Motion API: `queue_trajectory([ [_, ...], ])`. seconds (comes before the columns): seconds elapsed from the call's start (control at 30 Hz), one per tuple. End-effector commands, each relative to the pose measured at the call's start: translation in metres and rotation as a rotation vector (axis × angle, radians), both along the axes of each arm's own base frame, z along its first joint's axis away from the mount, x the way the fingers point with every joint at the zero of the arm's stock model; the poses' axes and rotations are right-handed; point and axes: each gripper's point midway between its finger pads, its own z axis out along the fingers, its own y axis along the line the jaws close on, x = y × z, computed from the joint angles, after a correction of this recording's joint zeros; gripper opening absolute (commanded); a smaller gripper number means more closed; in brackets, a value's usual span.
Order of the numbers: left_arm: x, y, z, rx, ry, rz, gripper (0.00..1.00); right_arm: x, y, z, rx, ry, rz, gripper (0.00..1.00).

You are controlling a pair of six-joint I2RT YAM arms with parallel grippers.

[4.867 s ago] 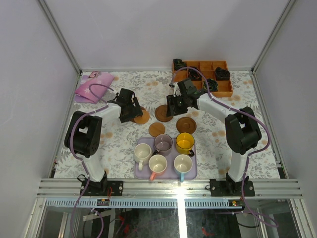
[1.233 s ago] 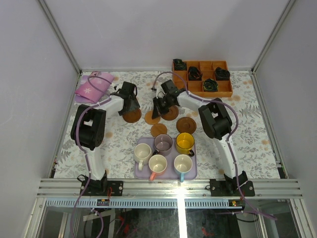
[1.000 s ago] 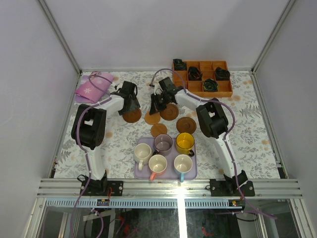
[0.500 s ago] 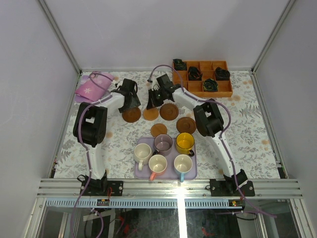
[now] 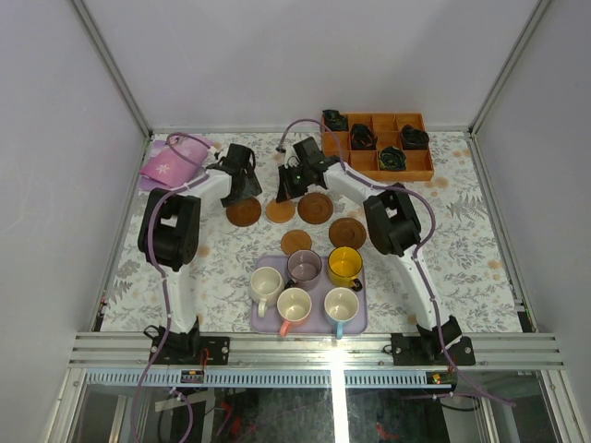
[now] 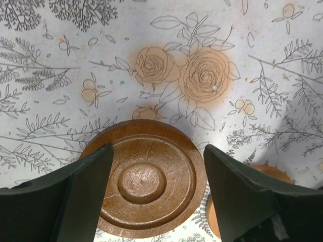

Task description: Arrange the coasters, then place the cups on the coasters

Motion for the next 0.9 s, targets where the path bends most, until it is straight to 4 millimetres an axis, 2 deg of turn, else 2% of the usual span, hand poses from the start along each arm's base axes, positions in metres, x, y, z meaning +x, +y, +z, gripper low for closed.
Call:
queue_trajectory([
  [0.0, 0.003, 0.007, -0.02, 0.002, 0.045, 0.005, 0.73, 0.006, -0.007, 0.104, 0.053, -0.216, 0.001, 0.03],
  [0.1, 0.011, 0.006, -0.013, -0.007, 0.026, 0.003, 0.73, -0.001, -0.021, 0.124, 0.027, -0.267, -0.014, 0.08],
  [0.23, 0.018, 0.0, 0.006, -0.034, -0.016, -0.011, 0.76, -0.009, -0.052, 0.132, -0.048, -0.309, -0.088, 0.09],
  [0.37, 0.017, -0.007, 0.028, -0.072, -0.054, -0.037, 0.84, -0.027, -0.09, 0.118, -0.115, -0.26, -0.177, 0.07],
  [0.5, 0.007, -0.017, 0.049, -0.11, -0.086, -0.087, 0.84, -0.053, -0.128, 0.101, -0.171, -0.182, -0.251, 0.04],
  [0.6, -0.006, -0.031, 0.064, -0.127, -0.109, -0.16, 0.77, -0.076, -0.15, 0.085, -0.217, -0.117, -0.275, 0.0],
  [0.77, -0.038, -0.076, 0.069, -0.182, -0.114, -0.36, 0.6, -0.11, -0.178, 0.055, -0.301, -0.026, -0.308, 0.0],
  [0.83, -0.052, -0.096, 0.064, -0.212, -0.102, -0.438, 0.45, -0.117, -0.185, 0.052, -0.307, -0.014, -0.33, 0.0],
  [0.87, -0.058, -0.106, 0.061, -0.231, -0.095, -0.476, 0.26, -0.119, -0.188, 0.05, -0.309, -0.009, -0.336, 0.0],
])
